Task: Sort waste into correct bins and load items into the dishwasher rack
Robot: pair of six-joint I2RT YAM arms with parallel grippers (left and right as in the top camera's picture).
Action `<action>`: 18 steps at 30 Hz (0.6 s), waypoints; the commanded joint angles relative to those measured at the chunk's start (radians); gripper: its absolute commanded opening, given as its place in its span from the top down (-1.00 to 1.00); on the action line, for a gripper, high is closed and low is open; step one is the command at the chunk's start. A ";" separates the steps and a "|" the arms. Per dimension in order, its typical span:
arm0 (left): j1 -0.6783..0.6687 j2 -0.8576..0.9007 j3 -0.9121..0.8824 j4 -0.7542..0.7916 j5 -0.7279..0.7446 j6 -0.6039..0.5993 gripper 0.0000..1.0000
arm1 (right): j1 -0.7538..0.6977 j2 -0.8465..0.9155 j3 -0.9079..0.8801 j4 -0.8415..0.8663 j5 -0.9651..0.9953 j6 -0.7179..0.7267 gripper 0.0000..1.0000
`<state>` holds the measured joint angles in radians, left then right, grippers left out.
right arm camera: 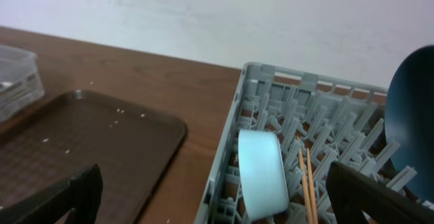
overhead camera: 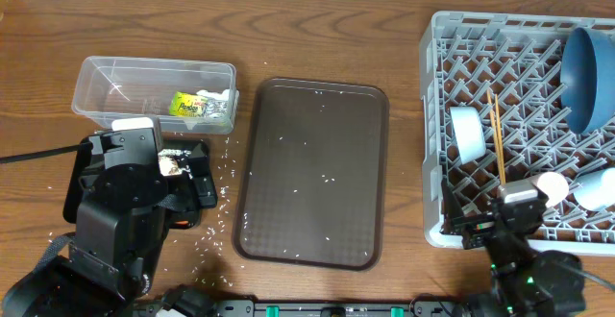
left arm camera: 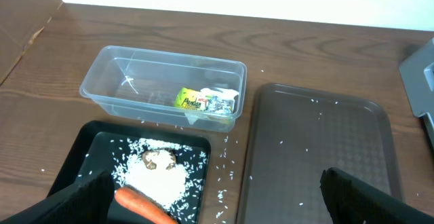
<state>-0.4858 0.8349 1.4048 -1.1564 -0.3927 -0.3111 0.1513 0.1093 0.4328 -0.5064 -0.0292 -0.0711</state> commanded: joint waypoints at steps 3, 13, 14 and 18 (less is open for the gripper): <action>0.005 0.001 0.011 -0.003 -0.012 -0.005 -0.96 | -0.034 -0.103 -0.155 0.097 -0.005 -0.012 -0.98; 0.005 0.001 0.011 -0.003 -0.012 -0.005 -0.96 | -0.040 -0.104 -0.357 0.364 -0.009 0.014 -0.98; 0.005 0.001 0.011 -0.003 -0.012 -0.005 -0.96 | -0.040 -0.104 -0.375 0.391 -0.009 0.014 -0.98; 0.005 0.001 0.011 -0.003 -0.012 -0.005 -0.96 | -0.040 -0.104 -0.428 0.456 -0.009 0.014 -0.98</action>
<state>-0.4858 0.8352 1.4048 -1.1564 -0.3927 -0.3111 0.1253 0.0116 0.0292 -0.0589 -0.0303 -0.0692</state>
